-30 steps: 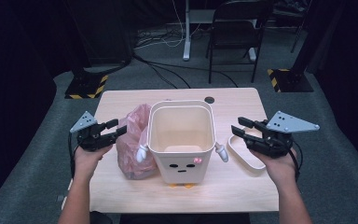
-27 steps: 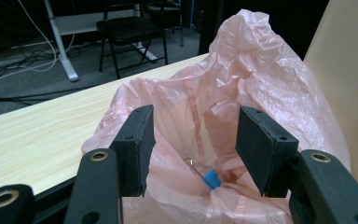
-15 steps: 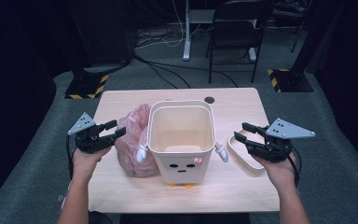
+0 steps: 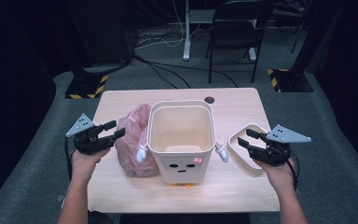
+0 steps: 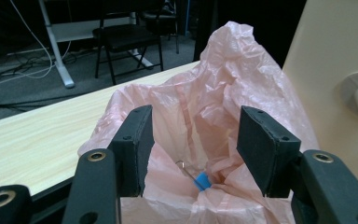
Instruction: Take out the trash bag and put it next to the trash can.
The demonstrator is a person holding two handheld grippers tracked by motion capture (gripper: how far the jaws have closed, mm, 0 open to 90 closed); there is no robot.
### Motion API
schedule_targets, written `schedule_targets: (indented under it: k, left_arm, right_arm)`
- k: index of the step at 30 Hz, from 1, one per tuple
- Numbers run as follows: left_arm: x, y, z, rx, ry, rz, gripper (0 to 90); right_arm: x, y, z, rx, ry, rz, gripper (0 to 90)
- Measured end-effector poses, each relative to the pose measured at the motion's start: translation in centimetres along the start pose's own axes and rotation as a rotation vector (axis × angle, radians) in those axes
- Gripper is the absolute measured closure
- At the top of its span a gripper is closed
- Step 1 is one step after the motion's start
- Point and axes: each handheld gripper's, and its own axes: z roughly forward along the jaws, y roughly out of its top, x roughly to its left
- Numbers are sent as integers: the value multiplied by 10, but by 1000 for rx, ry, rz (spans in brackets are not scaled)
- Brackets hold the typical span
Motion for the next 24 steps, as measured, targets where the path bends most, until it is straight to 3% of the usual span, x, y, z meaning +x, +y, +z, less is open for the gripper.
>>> schedule_targets:
  k: [7, 15, 24]
  left_arm:
    - [-4, 2, -2, -5, 1, 12, 449]
    - [-6, 4, -3, -8, -1, 18, 447]
    - [-11, 8, -3, -7, -1, 34, 446]
  right_arm:
    - [-6, -20, 7, 30, -21, -10, 531]
    - [-15, -43, 15, 77, -20, 14, 594]
    - [-24, -72, 29, 165, -13, 61, 625]
